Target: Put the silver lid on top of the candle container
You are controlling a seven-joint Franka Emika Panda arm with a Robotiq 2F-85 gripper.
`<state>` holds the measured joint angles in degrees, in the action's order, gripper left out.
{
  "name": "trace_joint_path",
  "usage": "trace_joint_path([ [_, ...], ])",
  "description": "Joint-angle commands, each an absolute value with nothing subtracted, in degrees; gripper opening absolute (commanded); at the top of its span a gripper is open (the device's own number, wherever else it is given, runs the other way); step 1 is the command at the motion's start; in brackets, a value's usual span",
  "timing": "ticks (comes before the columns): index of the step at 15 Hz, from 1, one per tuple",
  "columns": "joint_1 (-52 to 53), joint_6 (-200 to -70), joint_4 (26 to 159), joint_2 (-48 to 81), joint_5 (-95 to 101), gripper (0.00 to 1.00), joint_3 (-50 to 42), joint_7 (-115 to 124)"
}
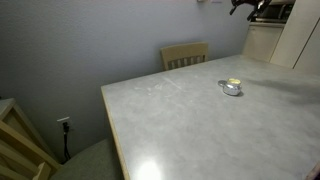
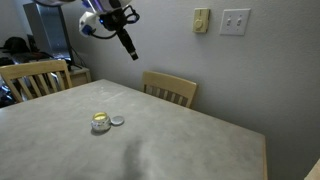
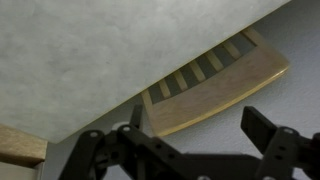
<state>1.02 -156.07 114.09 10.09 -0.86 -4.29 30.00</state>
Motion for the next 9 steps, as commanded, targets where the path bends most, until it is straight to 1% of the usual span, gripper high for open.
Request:
trace_joint_path([
  [1, 4.0, -159.2, 111.7, 15.8, 6.0, 1.00, -8.6, 45.7],
  [3, 4.2, -154.9, 110.1, 18.4, 5.7, 1.00, -7.7, 48.0],
  [4, 3.6, -157.5, 112.8, 15.6, 5.0, 1.00, -7.8, 45.1],
  [8, 4.0, -157.6, 112.5, 16.5, 4.8, 1.00, -7.9, 45.5],
  [9, 3.3, -155.7, 112.1, 16.4, 3.8, 1.00, -6.9, 43.0],
])
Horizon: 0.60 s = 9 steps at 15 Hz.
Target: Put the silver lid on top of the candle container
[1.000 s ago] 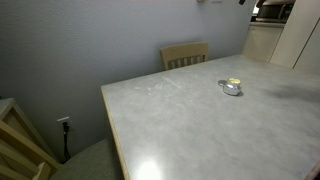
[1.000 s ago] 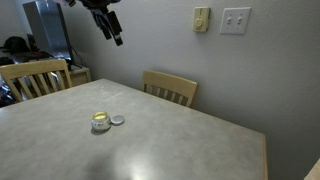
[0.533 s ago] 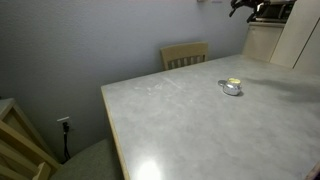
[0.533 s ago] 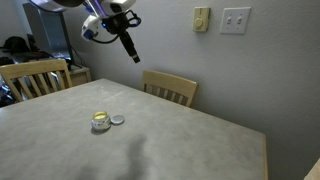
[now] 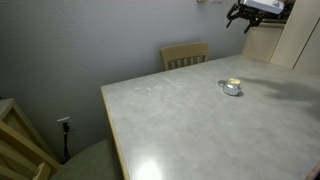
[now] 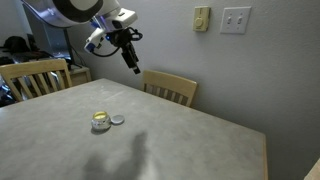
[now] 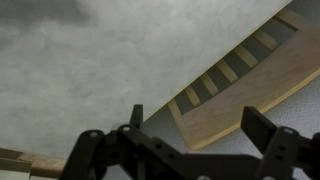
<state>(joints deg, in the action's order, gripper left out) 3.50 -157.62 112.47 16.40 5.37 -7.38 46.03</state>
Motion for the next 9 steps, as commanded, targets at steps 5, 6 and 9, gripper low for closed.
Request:
trace_joint_path([
  [5, 0.7, -138.4, 107.3, 18.7, -7.0, 1.00, -2.8, 29.7],
  [6, 1.3, -135.2, 106.1, 19.3, -6.0, 1.00, -3.7, 30.3],
  [9, 0.9, -127.8, 101.9, 22.3, -6.0, 1.00, -3.9, 28.1],
])
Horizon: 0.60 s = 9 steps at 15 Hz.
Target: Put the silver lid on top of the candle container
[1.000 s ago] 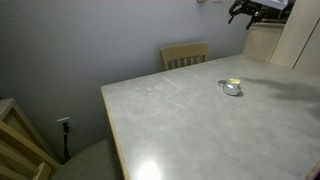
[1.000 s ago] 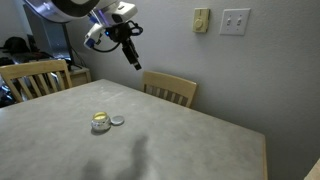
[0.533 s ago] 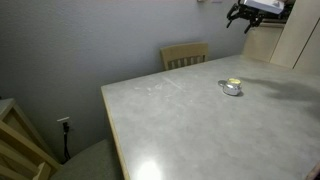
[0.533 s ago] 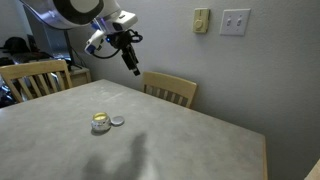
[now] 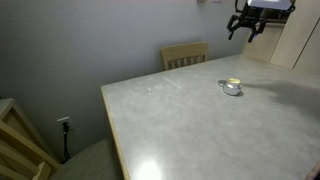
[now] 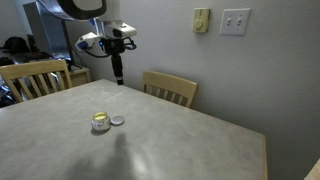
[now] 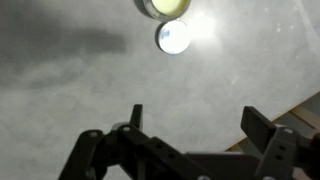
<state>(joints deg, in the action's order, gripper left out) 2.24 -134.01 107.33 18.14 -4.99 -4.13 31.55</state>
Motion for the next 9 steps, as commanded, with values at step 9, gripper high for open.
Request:
trace_joint_path([
  [9, 1.5, -124.0, 88.8, 40.0, -3.3, 1.00, -4.6, 22.3],
])
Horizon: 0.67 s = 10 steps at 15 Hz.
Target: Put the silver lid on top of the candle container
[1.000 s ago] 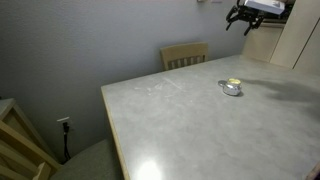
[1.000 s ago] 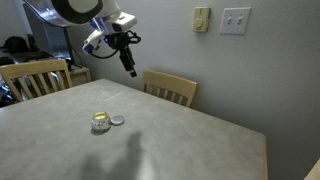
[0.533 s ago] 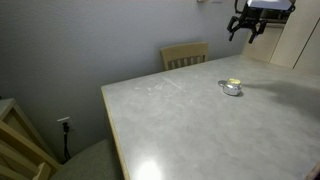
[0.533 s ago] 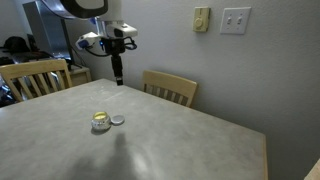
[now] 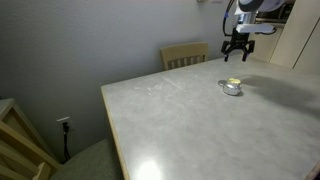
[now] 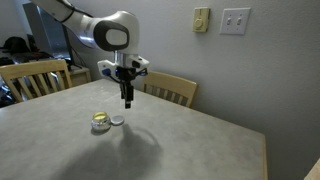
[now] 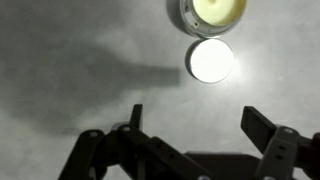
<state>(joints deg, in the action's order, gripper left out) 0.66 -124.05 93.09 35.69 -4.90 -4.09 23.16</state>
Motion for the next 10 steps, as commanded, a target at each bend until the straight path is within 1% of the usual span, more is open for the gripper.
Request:
trace_joint_path([
  [1, 1.1, -124.2, 91.7, 37.6, -4.6, 1.00, -4.4, 23.0],
  [10, 2.6, -123.0, 85.7, 44.9, -3.3, 1.00, -4.1, 22.8],
])
